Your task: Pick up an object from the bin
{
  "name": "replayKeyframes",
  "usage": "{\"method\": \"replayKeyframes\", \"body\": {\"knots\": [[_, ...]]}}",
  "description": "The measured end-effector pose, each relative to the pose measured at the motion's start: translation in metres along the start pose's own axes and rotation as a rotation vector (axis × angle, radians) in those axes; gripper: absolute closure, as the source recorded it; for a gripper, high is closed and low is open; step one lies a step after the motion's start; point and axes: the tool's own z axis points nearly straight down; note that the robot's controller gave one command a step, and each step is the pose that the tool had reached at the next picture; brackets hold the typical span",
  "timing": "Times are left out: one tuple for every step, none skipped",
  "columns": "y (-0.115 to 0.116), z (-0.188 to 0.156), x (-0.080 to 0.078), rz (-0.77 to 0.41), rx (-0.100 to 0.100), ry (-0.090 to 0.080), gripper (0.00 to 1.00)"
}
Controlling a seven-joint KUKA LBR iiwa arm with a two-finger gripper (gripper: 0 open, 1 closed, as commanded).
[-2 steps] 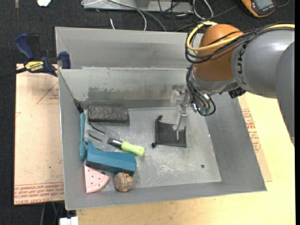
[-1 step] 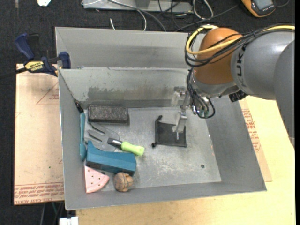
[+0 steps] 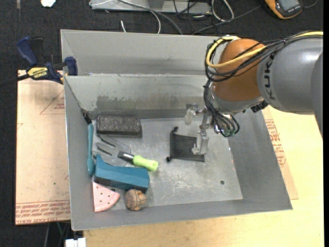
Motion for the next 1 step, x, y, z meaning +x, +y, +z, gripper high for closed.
{"method": "replayKeyframes", "body": {"knots": [[0.0124,0.0256,0.0002,-0.125,-0.001,-0.001,0.00]]}}
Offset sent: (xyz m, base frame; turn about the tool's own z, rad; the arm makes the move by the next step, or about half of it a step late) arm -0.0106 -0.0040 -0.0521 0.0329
